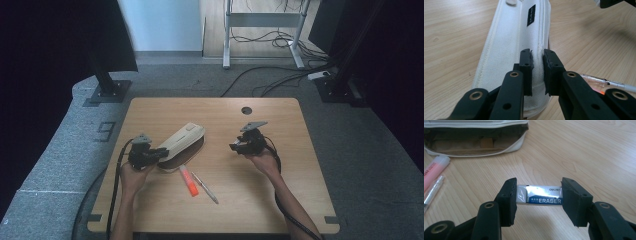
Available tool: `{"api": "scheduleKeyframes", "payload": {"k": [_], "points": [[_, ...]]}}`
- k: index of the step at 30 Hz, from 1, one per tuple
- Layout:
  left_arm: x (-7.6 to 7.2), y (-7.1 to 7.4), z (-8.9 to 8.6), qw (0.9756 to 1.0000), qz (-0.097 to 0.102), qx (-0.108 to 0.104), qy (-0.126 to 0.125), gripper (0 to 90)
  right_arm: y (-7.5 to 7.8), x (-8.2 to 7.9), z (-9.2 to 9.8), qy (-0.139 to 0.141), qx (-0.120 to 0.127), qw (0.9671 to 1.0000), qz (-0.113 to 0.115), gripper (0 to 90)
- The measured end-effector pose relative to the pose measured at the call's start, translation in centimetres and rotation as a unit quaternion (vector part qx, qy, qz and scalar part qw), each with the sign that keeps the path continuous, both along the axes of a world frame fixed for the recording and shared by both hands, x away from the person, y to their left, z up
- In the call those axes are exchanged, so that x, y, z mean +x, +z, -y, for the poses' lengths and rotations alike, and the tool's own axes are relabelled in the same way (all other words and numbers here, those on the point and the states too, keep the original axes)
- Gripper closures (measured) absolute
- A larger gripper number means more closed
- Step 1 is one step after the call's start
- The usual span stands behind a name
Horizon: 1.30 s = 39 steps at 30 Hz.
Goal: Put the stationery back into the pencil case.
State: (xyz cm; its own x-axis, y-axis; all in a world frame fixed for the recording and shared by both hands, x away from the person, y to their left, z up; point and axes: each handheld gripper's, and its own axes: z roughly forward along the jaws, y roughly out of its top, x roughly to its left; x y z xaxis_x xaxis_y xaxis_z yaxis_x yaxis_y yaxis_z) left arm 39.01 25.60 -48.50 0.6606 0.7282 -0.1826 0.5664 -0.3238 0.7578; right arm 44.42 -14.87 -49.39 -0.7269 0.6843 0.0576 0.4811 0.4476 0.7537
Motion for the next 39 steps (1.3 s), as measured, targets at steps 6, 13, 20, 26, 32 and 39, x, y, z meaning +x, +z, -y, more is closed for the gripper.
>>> {"api": "scheduleKeyframes", "payload": {"k": [6,13,20,26,32,39], "points": [[0.0,0.1,0.0,1.0,0.0,-0.002,-0.001,78.7,-0.2,0.3,-1.4,0.007,-0.002,1.0,0.0,46.8],[-0.1,0.1,-0.1,1.0,0.0,-0.004,-0.001,78.8,-0.3,0.6,-3.2,0.019,-0.003,0.9998,0.0,46.9],[-0.1,0.2,-0.1,1.0,0.0,-0.006,-0.002,78.9,-0.5,1.0,-4.9,0.03,-0.004,0.9995,-0.001,46.9],[-0.1,0.2,-0.1,1.0,-0.001,-0.006,-0.002,79.0,-0.7,1.3,-6.2,0.035,-0.005,0.9994,-0.003,46.9],[-0.1,0.2,-0.1,1.0,-0.001,-0.007,-0.003,79.0,-1.0,1.6,-7.4,0.042,-0.01,0.9991,-0.003,46.9],[-0.1,0.2,-0.1,1.0,-0.002,-0.008,-0.005,79.0,-1.3,2.1,-8.9,0.047,-0.012,0.9988,-0.005,46.9]]}}
